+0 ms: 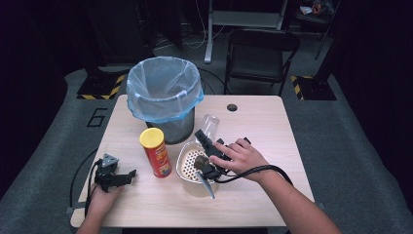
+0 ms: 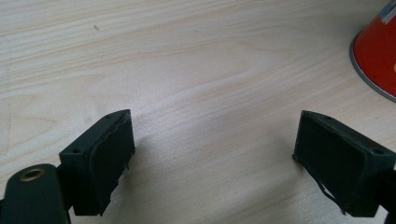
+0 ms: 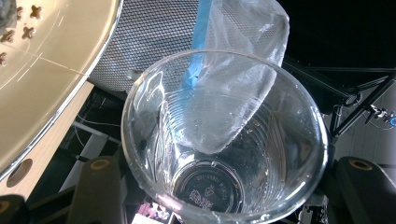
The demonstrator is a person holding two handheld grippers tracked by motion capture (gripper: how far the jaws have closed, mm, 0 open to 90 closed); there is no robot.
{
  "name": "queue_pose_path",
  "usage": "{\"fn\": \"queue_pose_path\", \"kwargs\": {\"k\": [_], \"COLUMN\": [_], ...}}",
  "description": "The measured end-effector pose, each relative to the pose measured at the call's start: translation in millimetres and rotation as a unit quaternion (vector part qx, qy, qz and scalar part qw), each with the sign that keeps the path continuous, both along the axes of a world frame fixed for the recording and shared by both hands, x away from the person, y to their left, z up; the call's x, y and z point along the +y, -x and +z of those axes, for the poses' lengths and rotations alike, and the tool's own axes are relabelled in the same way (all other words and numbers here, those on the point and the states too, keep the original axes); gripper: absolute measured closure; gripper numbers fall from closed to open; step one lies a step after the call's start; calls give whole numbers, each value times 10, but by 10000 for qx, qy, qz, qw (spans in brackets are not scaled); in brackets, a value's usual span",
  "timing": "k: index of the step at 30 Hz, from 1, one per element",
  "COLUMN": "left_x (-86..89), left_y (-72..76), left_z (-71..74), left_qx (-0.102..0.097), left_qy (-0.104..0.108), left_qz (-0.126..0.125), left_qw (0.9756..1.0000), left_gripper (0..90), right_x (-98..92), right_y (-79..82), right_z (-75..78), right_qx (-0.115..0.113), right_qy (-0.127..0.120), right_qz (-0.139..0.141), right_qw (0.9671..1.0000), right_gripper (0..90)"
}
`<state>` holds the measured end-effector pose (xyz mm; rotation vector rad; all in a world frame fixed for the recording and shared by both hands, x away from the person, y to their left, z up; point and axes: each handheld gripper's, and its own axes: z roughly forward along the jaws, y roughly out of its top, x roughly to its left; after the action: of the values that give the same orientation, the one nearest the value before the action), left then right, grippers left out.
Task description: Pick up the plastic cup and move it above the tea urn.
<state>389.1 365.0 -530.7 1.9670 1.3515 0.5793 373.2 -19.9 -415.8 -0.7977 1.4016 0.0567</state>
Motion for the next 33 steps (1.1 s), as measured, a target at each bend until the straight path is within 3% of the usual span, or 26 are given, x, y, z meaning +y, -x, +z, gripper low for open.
{"fn": "queue_pose_path", "kwargs": {"k": [12,15,17,18,19,20,21,25,26,27,28,33], "left_x": [0,3,2,1,1,1,1,0,-1,-1,-1,-2], "left_y": [1,2,2,2,2,1,1,0,1,1,3,7], "left_z": [0,4,3,3,1,0,-1,-2,-2,-2,-1,-2], "left_qx": [-1,26,19,17,4,-9,-15,-36,-36,-37,-41,-42], "left_qy": [4,-7,-1,3,1,5,4,-1,0,2,-11,1], "left_qz": [3,-7,0,4,2,7,6,16,21,22,30,42], "left_qw": [10000,10000,10000,10000,10000,10000,10000,10000,10000,10000,10000,10000], "left_gripper": [117,118,117,118,118,118,118,119,119,119,120,121], "right_x": [18,18,19,22,18,26,9,19,7,24,19,35], "right_y": [29,27,29,28,36,38,40,43,51,48,55,62], "right_z": [5,3,8,9,4,13,-3,28,25,60,69,114], "right_qx": [-9,2,58,-118,-90,-100,-18,-28,34,101,269,441], "right_qy": [-38,-251,-120,-393,-514,-463,-649,-579,-775,-678,-932,-1113], "right_qz": [55,102,106,209,183,219,157,180,136,180,127,128], "right_qw": [10000,9996,9999,9989,9985,9986,9978,9982,9969,9975,9952,9927], "right_gripper": [364,363,361,361,360,360,358,357,356,355,355,354]}}
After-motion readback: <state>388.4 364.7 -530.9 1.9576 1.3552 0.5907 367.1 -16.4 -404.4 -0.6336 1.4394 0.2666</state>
